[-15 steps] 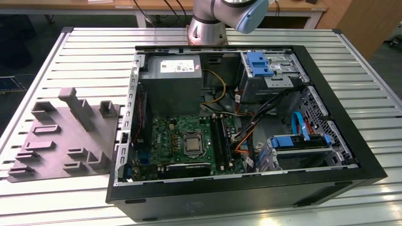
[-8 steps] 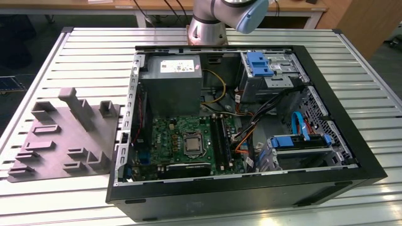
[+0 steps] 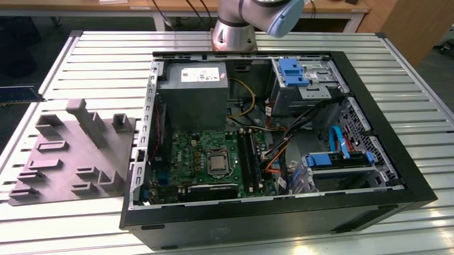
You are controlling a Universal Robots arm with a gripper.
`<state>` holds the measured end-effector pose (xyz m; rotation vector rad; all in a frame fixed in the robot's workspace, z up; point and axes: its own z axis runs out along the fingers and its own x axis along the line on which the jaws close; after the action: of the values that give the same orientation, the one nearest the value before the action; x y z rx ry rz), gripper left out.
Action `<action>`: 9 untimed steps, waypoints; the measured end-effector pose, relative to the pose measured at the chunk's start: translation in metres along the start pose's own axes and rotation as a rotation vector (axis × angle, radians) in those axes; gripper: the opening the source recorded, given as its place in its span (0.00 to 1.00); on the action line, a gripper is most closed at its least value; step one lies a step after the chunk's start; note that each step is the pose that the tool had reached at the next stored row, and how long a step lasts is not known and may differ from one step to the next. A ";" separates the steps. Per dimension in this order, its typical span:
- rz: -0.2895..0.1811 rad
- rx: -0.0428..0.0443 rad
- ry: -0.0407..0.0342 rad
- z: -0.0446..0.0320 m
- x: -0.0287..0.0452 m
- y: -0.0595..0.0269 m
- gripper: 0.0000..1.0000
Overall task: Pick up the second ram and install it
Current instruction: 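Pick up the second ram and move it above second insertion slot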
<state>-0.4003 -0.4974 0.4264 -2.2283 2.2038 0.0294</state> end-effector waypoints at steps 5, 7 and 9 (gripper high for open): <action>0.000 0.0000 -0.0001 -0.0002 0.0003 -0.0211 0.12; 0.000 0.0000 0.0000 -0.0002 0.0003 -0.0297 0.12; 0.000 0.0000 0.0000 -0.0003 0.0004 -0.0388 0.12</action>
<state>-0.3614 -0.4974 0.4263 -2.2283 2.2037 0.0294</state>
